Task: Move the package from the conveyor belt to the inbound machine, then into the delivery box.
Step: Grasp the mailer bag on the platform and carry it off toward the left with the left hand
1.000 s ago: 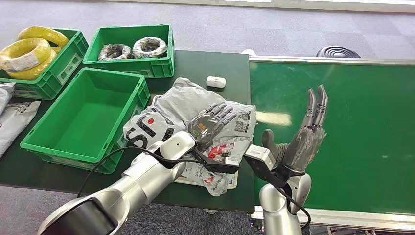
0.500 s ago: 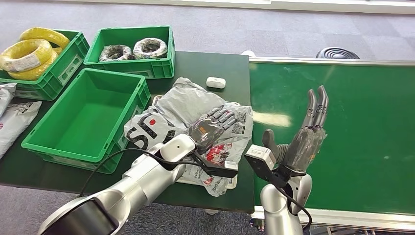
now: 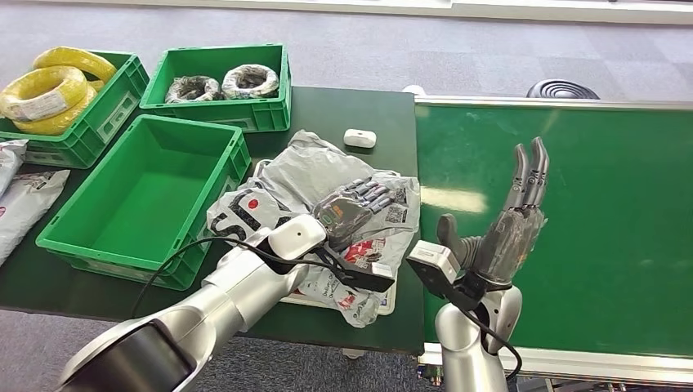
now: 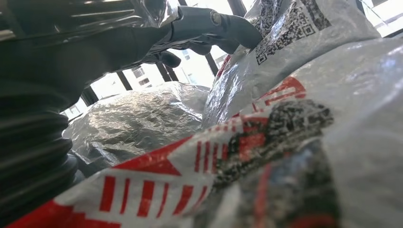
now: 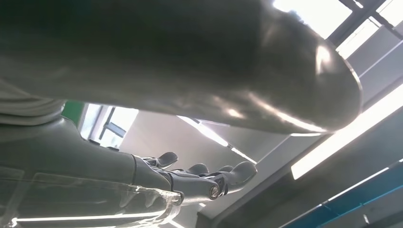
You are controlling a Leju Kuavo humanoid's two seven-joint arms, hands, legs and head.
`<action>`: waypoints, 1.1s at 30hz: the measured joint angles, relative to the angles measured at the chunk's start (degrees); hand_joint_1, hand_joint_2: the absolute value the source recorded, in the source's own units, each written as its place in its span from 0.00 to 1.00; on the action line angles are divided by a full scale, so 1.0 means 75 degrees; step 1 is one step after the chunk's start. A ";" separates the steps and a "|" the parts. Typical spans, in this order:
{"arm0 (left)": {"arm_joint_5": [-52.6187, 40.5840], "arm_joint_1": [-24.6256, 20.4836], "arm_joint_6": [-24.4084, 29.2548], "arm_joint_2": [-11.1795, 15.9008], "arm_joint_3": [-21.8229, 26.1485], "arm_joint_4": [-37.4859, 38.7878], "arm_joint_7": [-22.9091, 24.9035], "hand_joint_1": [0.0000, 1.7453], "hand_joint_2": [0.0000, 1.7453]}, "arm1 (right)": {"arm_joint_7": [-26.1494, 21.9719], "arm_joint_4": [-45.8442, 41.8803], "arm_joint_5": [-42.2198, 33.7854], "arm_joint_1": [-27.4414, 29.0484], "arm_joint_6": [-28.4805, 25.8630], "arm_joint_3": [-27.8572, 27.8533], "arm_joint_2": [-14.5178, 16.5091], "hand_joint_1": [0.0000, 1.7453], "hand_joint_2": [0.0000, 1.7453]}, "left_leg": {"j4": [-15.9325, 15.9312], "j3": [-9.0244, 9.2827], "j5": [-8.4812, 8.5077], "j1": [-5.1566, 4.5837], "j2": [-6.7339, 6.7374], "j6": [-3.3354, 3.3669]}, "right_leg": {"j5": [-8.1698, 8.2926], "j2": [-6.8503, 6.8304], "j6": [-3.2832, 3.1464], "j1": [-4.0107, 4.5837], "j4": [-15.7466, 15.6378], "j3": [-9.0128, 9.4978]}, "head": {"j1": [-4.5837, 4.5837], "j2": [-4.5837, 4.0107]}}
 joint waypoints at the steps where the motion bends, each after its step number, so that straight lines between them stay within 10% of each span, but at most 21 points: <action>1: -0.0023 -0.0037 -0.0081 0.0015 -0.0046 0.0012 0.0021 0.00 1.00 | -0.0026 0.0000 0.0012 -0.0015 0.0000 0.0000 0.0000 0.00 0.00 | 0.0000 0.0005 0.0000 0.0000 0.0000 0.0000 | 0.0000 0.0000 0.0000 0.0000 0.0000 0.0004 | 0.0000 0.0000; 5: -0.0030 -0.0132 -0.0241 0.0050 -0.0172 0.0072 0.0055 0.02 1.00 | -0.0083 -0.0001 0.0078 -0.0061 0.0000 -0.0003 0.0000 0.00 0.00 | -0.0002 0.0021 -0.0001 0.0000 0.0003 -0.0002 | 0.0000 0.0002 -0.0001 0.0001 0.0000 0.0019 | 0.0000 0.0000; 10: 0.0045 -0.0170 -0.0260 0.0093 -0.0225 0.0141 0.0054 0.58 1.00 | -0.0025 -0.0007 0.0146 -0.0117 0.0000 0.0000 0.0000 0.00 0.00 | -0.0002 0.0033 0.0002 0.0001 0.0000 -0.0005 | 0.0000 0.0001 -0.0002 0.0001 0.0000 0.0030 | -0.0001 0.0000; 25: 0.0172 -0.0146 -0.0241 0.0169 -0.0244 0.0238 -0.0014 0.90 1.00 | 0.0004 -0.0009 0.0223 -0.0130 0.0000 -0.0012 0.0001 0.00 0.00 | -0.0001 0.0016 0.0005 0.0000 -0.0001 -0.0006 | 0.0001 0.0001 -0.0002 0.0000 0.0002 0.0011 | -0.0001 0.0000; 33: 0.0475 -0.0146 0.0072 0.0178 -0.0215 0.0248 -0.0176 0.91 1.00 | -0.0087 -0.0043 0.0233 -0.0120 0.0000 -0.0039 0.0007 0.00 0.00 | -0.0001 0.0011 0.0005 0.0000 -0.0001 -0.0006 | 0.0001 0.0001 -0.0002 0.0001 0.0002 0.0005 | 0.0000 0.0000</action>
